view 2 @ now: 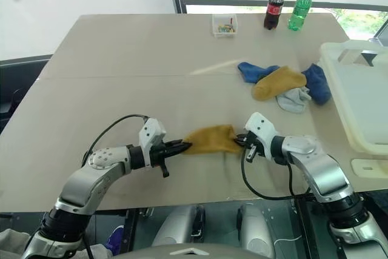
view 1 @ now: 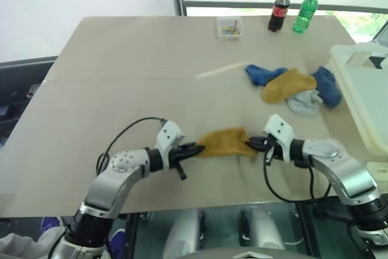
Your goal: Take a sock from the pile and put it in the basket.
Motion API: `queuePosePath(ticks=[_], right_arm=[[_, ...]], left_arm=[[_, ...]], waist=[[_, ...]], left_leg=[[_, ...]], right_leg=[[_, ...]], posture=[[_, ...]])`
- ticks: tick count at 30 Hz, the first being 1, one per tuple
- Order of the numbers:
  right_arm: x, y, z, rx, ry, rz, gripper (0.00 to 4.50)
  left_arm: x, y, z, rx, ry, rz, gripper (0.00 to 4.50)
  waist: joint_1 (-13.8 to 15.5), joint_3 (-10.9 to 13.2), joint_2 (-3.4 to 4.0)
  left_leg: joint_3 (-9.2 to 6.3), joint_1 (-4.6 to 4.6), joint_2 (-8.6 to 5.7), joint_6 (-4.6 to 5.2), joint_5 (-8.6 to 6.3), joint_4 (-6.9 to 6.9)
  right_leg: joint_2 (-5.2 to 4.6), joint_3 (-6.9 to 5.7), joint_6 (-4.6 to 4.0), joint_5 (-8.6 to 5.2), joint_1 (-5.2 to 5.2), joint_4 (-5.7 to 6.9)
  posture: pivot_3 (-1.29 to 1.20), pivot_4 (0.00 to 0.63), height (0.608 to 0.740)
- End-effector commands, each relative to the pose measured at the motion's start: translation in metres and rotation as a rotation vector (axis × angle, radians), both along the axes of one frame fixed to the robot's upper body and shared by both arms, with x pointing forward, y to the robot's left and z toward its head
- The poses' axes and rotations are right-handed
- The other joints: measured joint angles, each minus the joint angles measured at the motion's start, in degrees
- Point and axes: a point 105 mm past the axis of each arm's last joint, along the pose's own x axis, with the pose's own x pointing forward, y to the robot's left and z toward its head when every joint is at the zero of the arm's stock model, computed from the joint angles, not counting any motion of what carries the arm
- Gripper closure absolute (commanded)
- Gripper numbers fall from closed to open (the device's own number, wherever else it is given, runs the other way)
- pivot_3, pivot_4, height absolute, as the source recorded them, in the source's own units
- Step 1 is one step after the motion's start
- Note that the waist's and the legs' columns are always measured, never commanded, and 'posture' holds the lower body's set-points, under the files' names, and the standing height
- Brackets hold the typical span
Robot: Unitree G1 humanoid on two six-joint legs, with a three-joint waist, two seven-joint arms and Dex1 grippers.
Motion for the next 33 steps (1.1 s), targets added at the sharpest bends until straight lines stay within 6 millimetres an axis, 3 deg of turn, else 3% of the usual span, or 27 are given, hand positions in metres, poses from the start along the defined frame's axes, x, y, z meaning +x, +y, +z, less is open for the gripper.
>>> queuePosePath(ticks=[1,10,11,13,17,20,21,23,27,31,33], right_arm=[[-0.010,-0.008,0.013,-0.013,-0.020,0.017,4.50],[-0.001,-0.013,0.005,-0.081,-0.058,0.002,4.50],[0.000,-0.013,0.005,-0.082,-0.059,0.005,4.18],[0.001,-0.012,0.008,-0.064,-0.057,0.010,3.55],[0.001,-0.010,0.013,-0.064,-0.082,0.025,1.63],[-0.003,-0.007,0.027,-0.011,-0.095,0.036,0.37],[-0.003,-0.007,0.034,0.011,-0.105,0.030,0.07],[0.003,-0.008,0.048,0.048,-0.149,0.001,0.07],[0.041,-0.023,0.073,0.032,-0.337,-0.152,0.07],[0.075,-0.037,0.067,-0.126,-0.440,-0.211,0.07],[0.090,-0.037,0.066,-0.108,-0.430,-0.240,0.07]], left_arm=[[-0.007,-0.001,0.013,-0.021,-0.021,-0.030,4.45],[-0.011,-0.004,0.007,-0.025,0.016,-0.024,4.45],[-0.010,-0.004,0.006,-0.029,0.020,-0.016,3.78],[-0.010,-0.005,0.005,-0.036,0.023,-0.013,3.10],[-0.007,-0.003,0.007,-0.047,-0.004,0.017,1.22],[-0.009,0.007,0.010,-0.074,-0.009,0.039,0.07],[-0.012,0.012,0.012,-0.081,-0.016,0.035,0.00],[-0.016,0.020,0.019,-0.106,-0.043,0.032,0.00],[-0.017,0.027,0.043,-0.191,-0.134,0.024,0.00],[-0.014,0.031,0.069,-0.245,-0.186,-0.001,0.00],[-0.012,0.030,0.074,-0.235,-0.202,-0.013,0.00]], waist=[[0.00,0.00,0.00],[-0.05,0.00,-0.01],[-0.05,0.00,-0.01],[-0.05,0.00,-0.01],[-0.04,0.00,-0.01],[-0.03,-0.01,0.00],[-0.13,0.00,0.00],[-0.33,0.00,0.00],[-0.13,0.00,0.00],[0.12,-0.01,-0.02],[0.04,-0.01,-0.01]], left_leg=[[-0.01,0.01,0.00,0.00,0.00,0.00],[-0.01,0.03,0.01,0.00,0.00,0.00],[-0.01,0.03,0.01,0.00,0.00,0.02],[-0.01,0.02,0.01,0.00,0.00,0.04],[-0.01,0.02,0.01,0.00,0.00,0.05],[-0.01,0.03,0.01,0.00,0.00,0.05],[-0.02,0.03,0.02,0.00,0.00,0.05],[0.00,0.04,0.06,0.00,0.00,0.05],[0.00,0.04,0.08,0.00,0.00,0.06],[-0.01,0.00,0.04,0.00,0.00,0.24],[0.00,-0.01,0.01,-0.01,0.00,0.25]], right_leg=[[0.00,0.00,0.00,0.00,0.00,0.00],[0.03,0.00,0.00,0.00,0.00,0.02],[0.03,0.00,-0.01,0.00,0.00,0.02],[0.02,0.00,0.00,0.00,0.01,0.02],[0.02,0.00,0.00,0.00,0.01,0.03],[0.02,0.00,-0.01,0.00,0.01,0.04],[0.02,0.00,-0.01,0.00,0.01,0.04],[0.03,0.04,-0.01,0.00,-0.01,0.06],[0.02,0.02,-0.21,-0.11,-0.02,0.07],[0.00,-0.03,-0.26,-0.09,0.00,0.10],[0.01,-0.02,-0.26,-0.08,0.01,0.10]], posture=[[0.00,0.150,0.737],[0.00,0.150,0.737],[0.00,0.150,0.737],[0.00,0.150,0.737],[0.00,0.150,0.737],[0.00,0.150,0.737],[0.00,0.150,0.737],[0.00,0.150,0.737],[0.00,0.150,0.737],[0.00,0.150,0.737],[0.00,0.150,0.737]])
